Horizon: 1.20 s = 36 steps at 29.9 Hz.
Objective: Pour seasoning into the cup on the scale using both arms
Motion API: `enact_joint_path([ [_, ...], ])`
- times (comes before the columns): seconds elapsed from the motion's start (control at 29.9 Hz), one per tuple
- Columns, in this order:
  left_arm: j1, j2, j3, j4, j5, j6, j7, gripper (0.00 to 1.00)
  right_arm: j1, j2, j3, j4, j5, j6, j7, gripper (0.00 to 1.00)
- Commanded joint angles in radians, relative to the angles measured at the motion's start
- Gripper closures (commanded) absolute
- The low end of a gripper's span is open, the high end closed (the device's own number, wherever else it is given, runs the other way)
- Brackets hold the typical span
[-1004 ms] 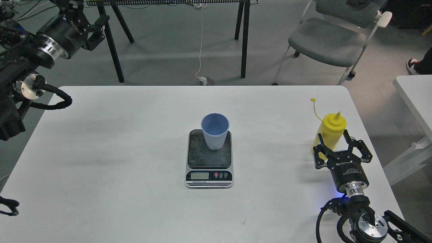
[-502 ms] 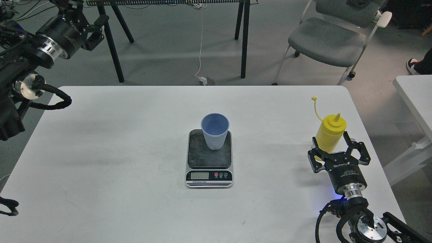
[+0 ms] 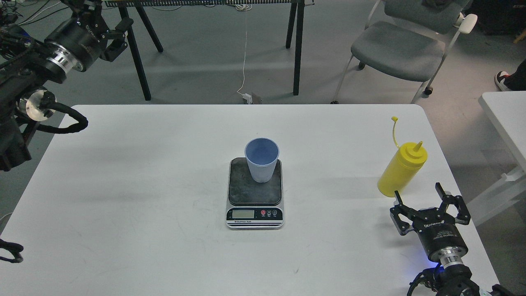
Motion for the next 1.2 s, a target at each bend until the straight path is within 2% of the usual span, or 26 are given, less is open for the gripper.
enact_joint_path([
  [0.0,-0.002,-0.002,-0.003,0.000,0.000,0.000,0.000,0.05,-0.046,-0.144,-0.011,0.036,-0.003,0.000,-0.006,0.01],
  [0.13,0.000,-0.003,-0.009,0.002,-0.002,0.000,0.000,0.05,-0.069,-0.352,-0.014,-0.002,-0.032,0.000,-0.006,0.01],
  [0.27,0.003,-0.006,-0.011,0.002,-0.009,0.000,0.000,0.05,-0.008,-0.494,-0.005,-0.203,-0.052,0.000,-0.012,0.01],
  [0.4,0.004,-0.009,-0.012,0.002,-0.011,0.000,0.000,0.05,0.240,-0.584,-0.016,-0.374,-0.099,0.000,-0.085,0.01],
  [0.57,0.018,-0.008,-0.015,0.002,-0.012,0.000,0.000,0.05,0.576,-0.578,-0.027,-0.485,-0.111,0.000,-0.165,0.01],
  [0.7,0.020,-0.006,-0.040,0.002,-0.012,0.000,0.000,0.04,0.809,-0.468,-0.094,-0.498,-0.111,0.000,-0.243,0.02],
  [0.84,0.023,-0.002,-0.041,0.002,-0.012,0.000,0.000,0.04,0.978,-0.280,-0.186,-0.499,-0.111,0.000,-0.320,0.02],
  [1.04,0.024,-0.002,-0.051,0.002,-0.019,0.000,0.000,0.04,1.028,0.045,-0.202,-0.495,-0.111,0.000,-0.316,0.01],
  [1.17,0.024,-0.002,-0.052,0.002,-0.019,0.000,0.000,0.04,1.008,0.139,-0.191,-0.499,-0.111,0.000,-0.306,0.01],
])
